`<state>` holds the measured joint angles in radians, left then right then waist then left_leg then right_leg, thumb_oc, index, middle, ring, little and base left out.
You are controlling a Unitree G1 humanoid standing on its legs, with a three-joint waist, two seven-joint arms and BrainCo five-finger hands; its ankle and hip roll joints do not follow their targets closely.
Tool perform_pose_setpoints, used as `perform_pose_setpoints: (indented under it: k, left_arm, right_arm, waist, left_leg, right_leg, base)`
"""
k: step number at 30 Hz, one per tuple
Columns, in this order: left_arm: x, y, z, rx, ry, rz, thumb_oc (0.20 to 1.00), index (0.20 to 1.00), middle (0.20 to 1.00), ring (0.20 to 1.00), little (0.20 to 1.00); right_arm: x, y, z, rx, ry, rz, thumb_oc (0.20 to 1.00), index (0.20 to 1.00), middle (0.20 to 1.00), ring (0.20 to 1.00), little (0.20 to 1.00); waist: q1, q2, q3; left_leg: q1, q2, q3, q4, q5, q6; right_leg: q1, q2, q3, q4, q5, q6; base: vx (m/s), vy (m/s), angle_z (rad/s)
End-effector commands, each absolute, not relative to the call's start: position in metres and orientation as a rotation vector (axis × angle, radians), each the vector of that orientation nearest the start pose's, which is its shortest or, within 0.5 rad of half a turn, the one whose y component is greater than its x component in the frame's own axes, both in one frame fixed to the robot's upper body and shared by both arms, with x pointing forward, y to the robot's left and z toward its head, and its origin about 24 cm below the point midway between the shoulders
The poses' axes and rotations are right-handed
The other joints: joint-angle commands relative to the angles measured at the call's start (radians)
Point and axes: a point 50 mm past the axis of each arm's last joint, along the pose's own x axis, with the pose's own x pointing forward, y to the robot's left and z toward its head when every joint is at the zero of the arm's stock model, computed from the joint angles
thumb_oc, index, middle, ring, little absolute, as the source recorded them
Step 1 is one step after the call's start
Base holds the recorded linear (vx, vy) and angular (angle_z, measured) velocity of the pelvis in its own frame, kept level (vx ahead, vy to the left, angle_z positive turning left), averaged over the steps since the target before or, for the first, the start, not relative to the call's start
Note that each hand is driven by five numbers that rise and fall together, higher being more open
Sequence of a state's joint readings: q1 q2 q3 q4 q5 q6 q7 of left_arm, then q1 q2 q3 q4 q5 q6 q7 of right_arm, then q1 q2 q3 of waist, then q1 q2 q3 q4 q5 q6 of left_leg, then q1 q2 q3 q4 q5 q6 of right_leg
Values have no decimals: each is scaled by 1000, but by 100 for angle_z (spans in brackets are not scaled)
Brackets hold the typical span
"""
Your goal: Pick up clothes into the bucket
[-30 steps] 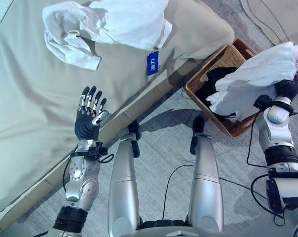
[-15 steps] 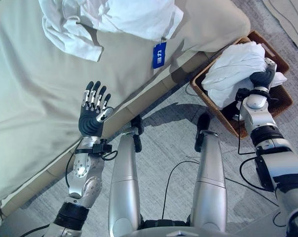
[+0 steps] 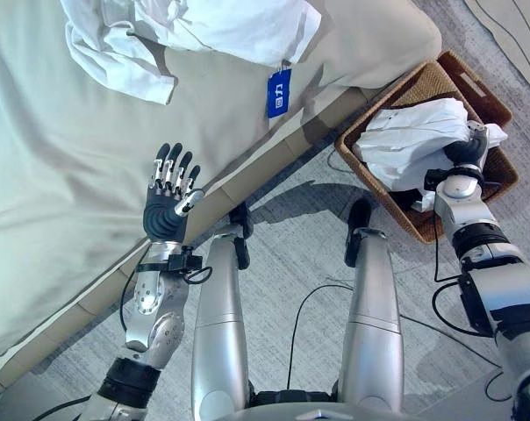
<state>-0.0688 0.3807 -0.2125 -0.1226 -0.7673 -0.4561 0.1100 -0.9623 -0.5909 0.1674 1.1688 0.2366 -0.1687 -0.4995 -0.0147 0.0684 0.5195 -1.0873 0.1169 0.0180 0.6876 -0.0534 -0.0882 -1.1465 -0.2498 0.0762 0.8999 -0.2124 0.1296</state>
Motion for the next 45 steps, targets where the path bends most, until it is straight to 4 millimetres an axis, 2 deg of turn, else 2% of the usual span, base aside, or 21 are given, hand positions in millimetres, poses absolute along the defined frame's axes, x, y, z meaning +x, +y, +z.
perform_pose_setpoints:
  k: [1,6,7,12,13,14,15,18,21,22,23,25,26,29,30,35,40,41,42,44,45]
  left_arm:
    - [244,189,118,-482,-511,-19,1000,1000,1000,1000,1000]
    - [246,190,114,-477,-494,-16,1000,1000,1000,1000,1000]
    - [248,190,111,-473,-475,-28,1000,1000,1000,1000,1000]
    - [251,189,103,-508,-428,-45,1000,1000,1000,1000,1000]
    - [250,189,103,-508,-427,-46,1000,1000,1000,1000,1000]
    - [252,191,102,-502,-426,-40,1000,1000,1000,1000,1000]
    - [252,191,102,-502,-426,-41,1000,1000,1000,1000,1000]
    - [253,197,101,-459,-426,-28,1000,1000,1000,1000,1000]
    - [253,201,98,-440,-421,-7,1000,1000,1000,1000,1000]
    - [253,203,97,-430,-417,4,1000,1000,1000,1000,1000]
    - [257,207,89,-377,-389,45,1000,1000,1000,1000,1000]
    - [258,209,87,-336,-378,62,1000,1000,1000,1000,1000]
    - [260,212,82,-223,-359,91,1000,1000,1000,1000,1000]
    - [262,214,77,-156,-335,110,1000,1000,1000,1000,1000]
    - [262,219,71,-68,-307,122,1000,1000,1000,1000,1000]
    - [260,226,57,137,-247,152,1000,1000,1000,1000,1000]
    - [259,231,41,340,-182,198,1000,1000,1000,1000,1000]
    - [258,231,41,342,-182,199,1000,1000,1000,1000,1000]
    - [259,233,38,444,-172,196,1000,1000,1000,1000,1000]
    - [258,234,39,482,-178,193,1000,1000,1000,1000,1000]
    - [258,237,42,565,-193,184,1000,1000,1000,1000,1000]
  right_arm:
    - [369,-319,151,-345,-56,-791,1000,1000,1000,1000,1000]
    - [366,-326,147,-291,-32,-794,1000,1000,1000,1000,1000]
    - [362,-333,134,-294,46,-767,1000,1000,1000,1000,1000]
    - [350,-346,114,-300,158,-746,1000,1000,1000,1000,1000]
    - [350,-346,114,-300,159,-746,1000,1000,1000,1000,1000]
    - [345,-347,103,-286,179,-734,1000,1000,1000,1000,1000]
    - [345,-347,103,-286,180,-734,1000,1000,1000,1000,1000]
    - [334,-345,79,-282,210,-694,1000,1000,1000,1000,1000]
    - [325,-341,66,-243,184,-685,1000,1000,1000,1000,1000]
    - [322,-335,60,-224,171,-669,1000,1000,1000,1000,1000]
    - [318,-320,55,-175,98,-649,1000,1000,1000,1000,1000]
    - [313,-312,48,-153,82,-628,1000,1000,1000,1000,1000]
    - [305,-293,43,-115,22,-574,1000,1000,1000,1000,1000]
    - [296,-280,37,-77,-10,-536,1000,1000,1000,1000,1000]
    - [287,-265,34,-67,-35,-433,1000,1000,1000,1000,1000]
    - [271,-244,28,-23,-58,-308,1000,1000,1000,1000,1000]
    - [256,-214,8,86,-7,-200,1000,1000,1000,1000,1000]
    - [256,-214,7,86,-7,-200,1000,1000,1000,1000,1000]
    - [253,-205,4,126,5,-168,1000,1000,1000,1000,1000]
    - [251,-202,3,136,3,-159,1000,1000,1000,1000,1000]
    - [251,-197,2,151,7,-137,1000,1000,1000,1000,1000]
  waist:
    - [-22,-3,-152]
    - [-26,-10,-158]
    - [-24,-15,-162]
    - [-27,-25,-173]
    - [-27,-25,-171]
    - [-30,-34,-171]
    - [-30,-34,-169]
    - [-36,-52,-173]
    - [-44,-61,-172]
    - [-48,-65,-170]
    - [-54,-70,-173]
    - [-54,-74,-172]
    - [-53,-76,-182]
    - [-52,-79,-192]
    - [-51,-82,-202]
    - [-43,-93,-245]
    - [-31,-110,-302]
    - [-31,-111,-301]
    - [-28,-119,-314]
    - [-27,-122,-315]
    - [-21,-130,-310]
  left_leg:
    - [-47,-65,44,81,-115,72]
    - [5,-63,51,12,-92,70]
    - [32,-63,51,-19,-83,69]
    - [152,-68,47,-159,-38,60]
    - [157,-68,47,-164,-35,60]
    - [201,-72,54,-229,19,64]
    - [206,-73,54,-235,22,64]
    - [325,-77,42,-339,58,55]
    - [390,-81,29,-387,74,48]
    - [419,-83,28,-406,79,45]
    - [477,-81,21,-434,88,39]
    - [519,-80,16,-456,91,39]
    - [590,-74,10,-490,95,38]
    - [657,-72,5,-512,94,40]
    - [713,-68,0,-530,92,39]
    - [808,-62,-6,-570,92,37]
    - [906,-65,-9,-599,74,40]
    - [908,-65,-9,-599,74,40]
    - [923,-66,-12,-596,62,42]
    - [927,-65,-12,-590,57,43]
    - [920,-71,-15,-568,46,44]
  right_leg:
    - [-39,59,-70,-165,163,-31]
    - [9,52,-75,-228,183,-22]
    - [33,47,-79,-257,192,-17]
    - [152,38,-102,-384,233,-2]
    - [157,38,-103,-388,235,-2]
    - [200,31,-117,-449,283,-3]
    - [205,30,-118,-454,285,-3]
    - [329,25,-147,-544,305,8]
    - [405,20,-163,-586,314,13]
    - [436,18,-175,-600,316,16]
    - [500,12,-190,-627,317,19]
    - [546,13,-199,-646,318,20]
    - [621,10,-212,-672,317,25]
    - [697,9,-223,-696,313,28]
    - [755,5,-237,-713,309,31]
    - [866,9,-260,-758,303,37]
    - [983,17,-289,-799,290,48]
    - [986,17,-289,-801,290,48]
    - [1004,19,-292,-807,287,51]
    - [1014,17,-295,-807,286,51]
    - [1015,17,-294,-803,282,52]
  base:
    - [0,0,0]
    - [-4,1,-1]
    - [0,0,0]
    - [-7,-6,4]
    - [-65,-20,3]
    - [-74,-15,1]
    - [-47,-23,3]
    - [44,-27,6]
    - [60,-50,7]
    - [86,-62,13]
    - [86,-62,13]
    - [126,-34,10]
    - [134,-16,13]
    - [155,-22,10]
    - [149,-20,9]
    - [154,3,12]
    - [145,28,10]
    - [184,53,9]
    - [116,55,8]
    - [86,59,9]
    - [23,37,6]
